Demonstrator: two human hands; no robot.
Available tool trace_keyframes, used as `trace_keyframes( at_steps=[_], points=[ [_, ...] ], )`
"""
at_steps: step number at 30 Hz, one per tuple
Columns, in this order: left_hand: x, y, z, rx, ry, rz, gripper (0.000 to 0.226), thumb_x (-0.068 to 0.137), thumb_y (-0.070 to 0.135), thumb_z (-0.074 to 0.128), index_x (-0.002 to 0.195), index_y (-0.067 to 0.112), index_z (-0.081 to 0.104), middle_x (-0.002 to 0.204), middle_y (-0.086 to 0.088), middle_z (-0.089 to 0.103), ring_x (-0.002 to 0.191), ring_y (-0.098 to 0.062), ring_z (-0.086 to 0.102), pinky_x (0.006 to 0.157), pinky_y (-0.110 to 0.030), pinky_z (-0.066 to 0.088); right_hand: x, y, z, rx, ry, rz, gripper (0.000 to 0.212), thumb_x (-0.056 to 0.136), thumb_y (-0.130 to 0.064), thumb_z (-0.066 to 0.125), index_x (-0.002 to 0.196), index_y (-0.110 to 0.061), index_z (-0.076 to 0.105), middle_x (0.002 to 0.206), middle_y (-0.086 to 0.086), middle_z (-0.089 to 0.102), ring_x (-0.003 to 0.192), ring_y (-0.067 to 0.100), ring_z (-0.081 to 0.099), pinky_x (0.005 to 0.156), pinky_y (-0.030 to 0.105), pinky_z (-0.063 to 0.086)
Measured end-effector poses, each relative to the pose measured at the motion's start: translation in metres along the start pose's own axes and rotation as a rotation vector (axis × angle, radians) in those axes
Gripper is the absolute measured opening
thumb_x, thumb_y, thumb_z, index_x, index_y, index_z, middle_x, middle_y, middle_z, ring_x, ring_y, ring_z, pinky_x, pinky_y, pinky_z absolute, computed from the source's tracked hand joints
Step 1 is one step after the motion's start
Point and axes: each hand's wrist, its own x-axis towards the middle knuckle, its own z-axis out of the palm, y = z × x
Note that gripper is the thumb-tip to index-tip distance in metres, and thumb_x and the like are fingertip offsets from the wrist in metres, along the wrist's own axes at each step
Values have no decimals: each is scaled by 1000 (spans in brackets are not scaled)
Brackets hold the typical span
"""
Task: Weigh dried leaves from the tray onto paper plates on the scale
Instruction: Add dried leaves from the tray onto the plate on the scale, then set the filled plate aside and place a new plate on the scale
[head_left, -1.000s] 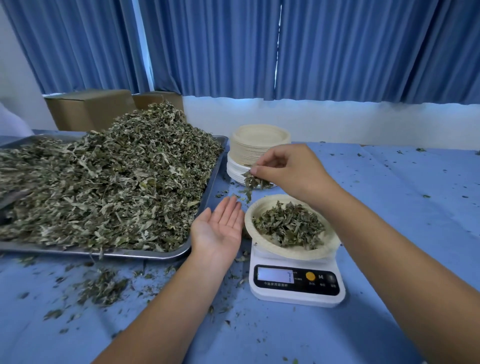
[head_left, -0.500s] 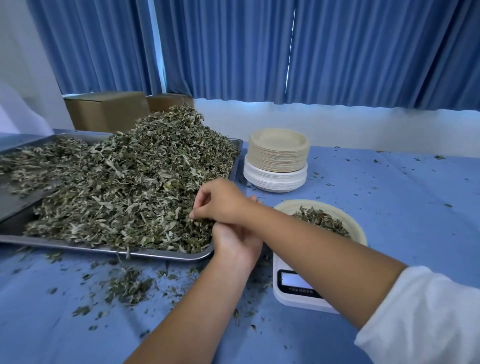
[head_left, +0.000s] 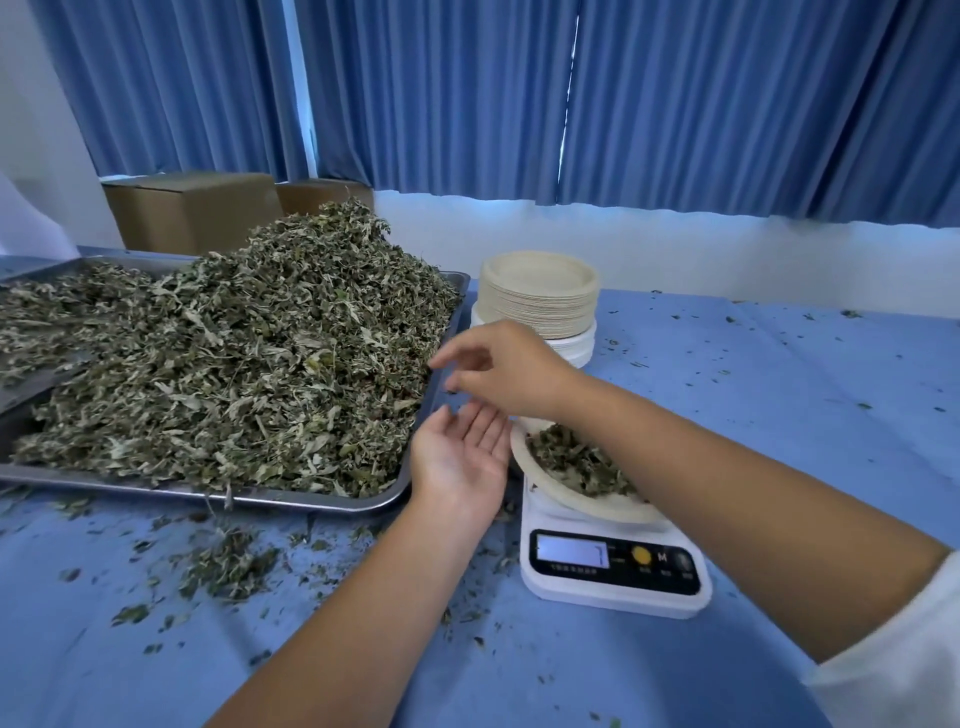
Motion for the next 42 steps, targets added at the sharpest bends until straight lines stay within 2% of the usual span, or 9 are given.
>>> trace_keyframes(
  at_steps=[5, 8, 10, 14, 20, 25, 30, 35, 42],
  points=[
    [-3, -7, 3, 237, -44, 26, 37, 101, 22, 37, 127, -1, 52, 123, -13, 61, 117, -24, 55, 91, -31, 46, -30, 42, -53, -105, 44, 185, 17, 84, -4, 67, 93, -17, 74, 80, -2, 69, 78, 11, 66, 74, 25, 51],
    [-1, -12, -2, 575, 35, 104, 15, 92, 11, 54, 106, 6, 59, 96, -9, 64, 89, -22, 61, 76, -27, 48, -47, 65, -76, -176, 29, 318, 17, 82, -9, 70, 96, -17, 74, 75, -5, 62, 70, 6, 55, 62, 16, 41],
    [-1, -15, -4, 775, 92, 159, 6, 86, 12, 63, 92, 10, 64, 93, -6, 66, 87, -21, 61, 79, -32, 48, -55, 77, -84, -139, 12, 421, 19, 82, -15, 73, 101, -17, 73, 84, -1, 63, 80, 12, 58, 67, 18, 42],
    [-3, -18, -5, 940, 128, 207, 16, 85, 20, 67, 100, 17, 71, 106, -3, 69, 102, -21, 63, 96, -39, 49, -66, 96, -92, -98, -86, 631, 20, 84, -20, 70, 103, -16, 72, 95, -2, 62, 88, 13, 56, 73, 24, 44],
    [-1, -18, -1, 1151, 106, 370, 10, 84, 28, 69, 76, 25, 74, 52, 12, 60, 55, -5, 54, 59, -22, 44, -77, 115, -96, 106, -66, 753, 37, 83, -11, 57, 113, 11, 54, 79, 8, 45, 73, 20, 38, 58, 24, 37],
    [12, -18, 17, 1235, 115, 414, 19, 81, 26, 73, 64, 19, 71, 48, 6, 56, 48, -8, 49, 57, -23, 42, -75, 129, -100, 290, 85, 789, 35, 82, -9, 61, 113, 7, 60, 80, 7, 53, 72, 19, 46, 60, 25, 42],
    [38, -24, 45, 1334, 142, 343, 26, 82, 23, 71, 78, -3, 72, 52, -4, 53, 47, -15, 43, 59, -26, 39, -74, 149, -109, 355, 230, 821, 36, 81, -10, 64, 112, 8, 63, 75, 7, 54, 62, 18, 48, 53, 20, 44],
    [71, -39, 75, 1448, 55, 292, 30, 84, 19, 69, 58, 7, 60, 40, 3, 50, 45, -14, 43, 56, -22, 40, -77, 175, -119, 400, 360, 871, 13, 77, -8, 68, 88, -6, 62, 69, 8, 53, 55, 19, 50, 51, 22, 42],
    [120, -95, 106, 1647, 9, 195, 12, 86, 9, 56, 75, 7, 54, 71, -11, 54, 67, -25, 50, 62, -28, 41, -78, 230, -131, 304, 565, 961, 18, 73, -11, 67, 71, -8, 49, 67, 10, 51, 53, 22, 49, 44, 22, 35]
  ],
)
